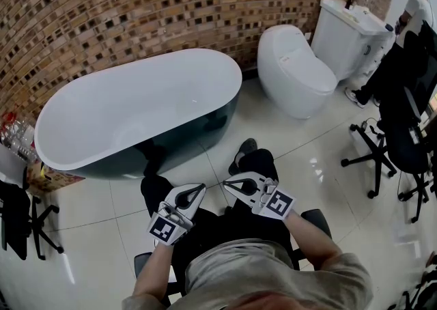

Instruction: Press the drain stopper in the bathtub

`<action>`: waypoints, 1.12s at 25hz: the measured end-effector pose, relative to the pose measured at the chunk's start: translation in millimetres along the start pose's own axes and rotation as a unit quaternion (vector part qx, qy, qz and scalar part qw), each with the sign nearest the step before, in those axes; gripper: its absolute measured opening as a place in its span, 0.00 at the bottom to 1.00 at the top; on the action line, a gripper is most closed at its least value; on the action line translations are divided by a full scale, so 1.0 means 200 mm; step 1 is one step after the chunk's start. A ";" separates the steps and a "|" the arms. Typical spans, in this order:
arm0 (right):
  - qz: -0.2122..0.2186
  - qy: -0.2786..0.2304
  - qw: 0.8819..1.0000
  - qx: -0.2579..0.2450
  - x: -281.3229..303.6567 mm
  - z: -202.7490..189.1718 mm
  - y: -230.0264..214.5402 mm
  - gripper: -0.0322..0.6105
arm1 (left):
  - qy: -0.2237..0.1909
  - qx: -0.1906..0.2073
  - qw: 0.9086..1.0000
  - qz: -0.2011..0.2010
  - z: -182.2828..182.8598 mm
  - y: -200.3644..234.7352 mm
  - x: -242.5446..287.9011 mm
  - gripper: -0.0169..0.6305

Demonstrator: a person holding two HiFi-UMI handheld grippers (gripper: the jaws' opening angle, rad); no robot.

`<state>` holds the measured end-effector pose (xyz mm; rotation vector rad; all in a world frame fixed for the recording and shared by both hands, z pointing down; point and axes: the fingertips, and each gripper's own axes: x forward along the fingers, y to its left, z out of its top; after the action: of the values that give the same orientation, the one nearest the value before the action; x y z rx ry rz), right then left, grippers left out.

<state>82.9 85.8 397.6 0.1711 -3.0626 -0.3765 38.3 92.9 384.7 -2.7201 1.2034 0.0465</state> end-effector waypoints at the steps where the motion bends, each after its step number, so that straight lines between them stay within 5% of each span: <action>1: 0.001 0.000 1.000 -0.003 0.00 0.00 0.00 0.05 | 0.000 0.000 1.000 0.000 0.00 0.00 0.00 0.04; 16: -0.006 -0.001 1.000 0.009 -0.04 0.03 -0.01 0.05 | 0.019 0.004 1.000 -0.004 0.00 -0.04 0.03 0.04; 28: 0.035 0.095 0.989 -0.110 0.04 -0.13 0.16 0.05 | 0.062 0.048 0.997 0.023 -0.06 0.01 -0.03 0.04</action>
<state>72.9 109.7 430.7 0.0827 -2.8066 -0.6493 33.1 94.6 396.0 -2.6463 1.2671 -0.1729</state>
